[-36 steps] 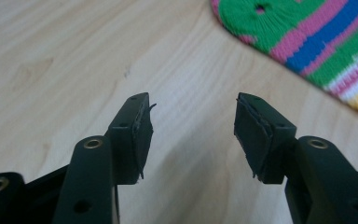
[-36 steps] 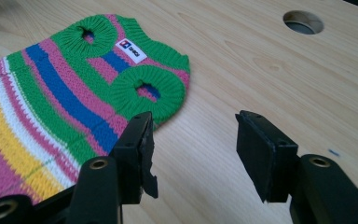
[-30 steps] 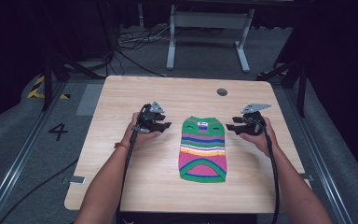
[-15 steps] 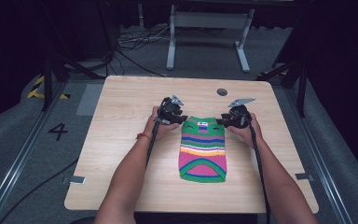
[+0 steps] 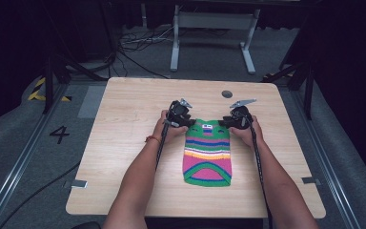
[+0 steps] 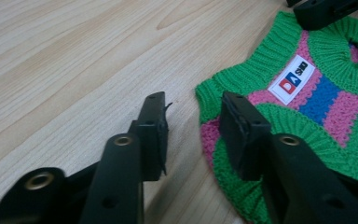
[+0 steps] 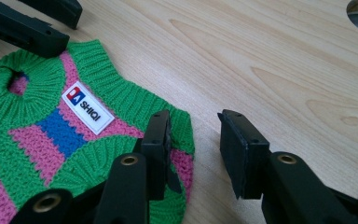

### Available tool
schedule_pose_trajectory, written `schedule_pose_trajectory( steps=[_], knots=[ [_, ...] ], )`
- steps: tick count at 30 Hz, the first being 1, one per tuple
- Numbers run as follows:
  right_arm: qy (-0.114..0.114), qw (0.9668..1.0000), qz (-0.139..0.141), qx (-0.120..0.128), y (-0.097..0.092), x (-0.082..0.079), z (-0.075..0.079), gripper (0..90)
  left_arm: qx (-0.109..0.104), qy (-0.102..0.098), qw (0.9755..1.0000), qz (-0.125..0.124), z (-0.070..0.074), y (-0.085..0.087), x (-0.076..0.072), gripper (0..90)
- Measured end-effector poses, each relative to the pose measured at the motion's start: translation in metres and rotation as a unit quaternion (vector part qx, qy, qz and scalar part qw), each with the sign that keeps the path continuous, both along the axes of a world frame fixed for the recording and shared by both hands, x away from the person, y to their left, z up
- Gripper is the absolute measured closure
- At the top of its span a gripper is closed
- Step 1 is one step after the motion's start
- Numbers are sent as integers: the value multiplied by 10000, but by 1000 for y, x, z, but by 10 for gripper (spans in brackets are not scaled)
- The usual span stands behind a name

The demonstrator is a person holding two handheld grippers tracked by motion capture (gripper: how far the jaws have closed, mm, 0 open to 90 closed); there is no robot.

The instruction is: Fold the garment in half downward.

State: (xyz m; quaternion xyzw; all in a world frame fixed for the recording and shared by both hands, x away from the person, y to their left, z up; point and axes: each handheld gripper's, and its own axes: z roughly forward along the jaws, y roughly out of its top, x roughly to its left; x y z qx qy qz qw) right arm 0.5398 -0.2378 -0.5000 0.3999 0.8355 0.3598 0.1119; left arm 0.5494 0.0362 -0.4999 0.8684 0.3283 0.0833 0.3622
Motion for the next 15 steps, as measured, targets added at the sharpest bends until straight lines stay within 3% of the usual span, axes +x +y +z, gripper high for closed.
schedule_pose_trajectory(
  steps=[2,4,6,8,10,15],
  knots=[
    [-47,10000,43,-67,1,-1,3,621,0,-94,10000,20,4,1,0,558],
    [-99,9999,67,30,1,-2,7,613,-109,-126,9998,75,7,0,-1,525],
    [-106,9999,84,68,1,-2,7,610,3,-147,9999,33,8,-5,-1,521],
    [-115,9997,168,-103,6,-2,8,606,165,-150,9998,17,5,-11,-1,518],
    [-69,9997,131,-218,8,0,4,596,91,-64,9999,12,1,-14,-1,520],
    [23,9999,104,10,4,1,-1,578,37,-22,10000,-45,-2,-17,0,570]
  ],
)
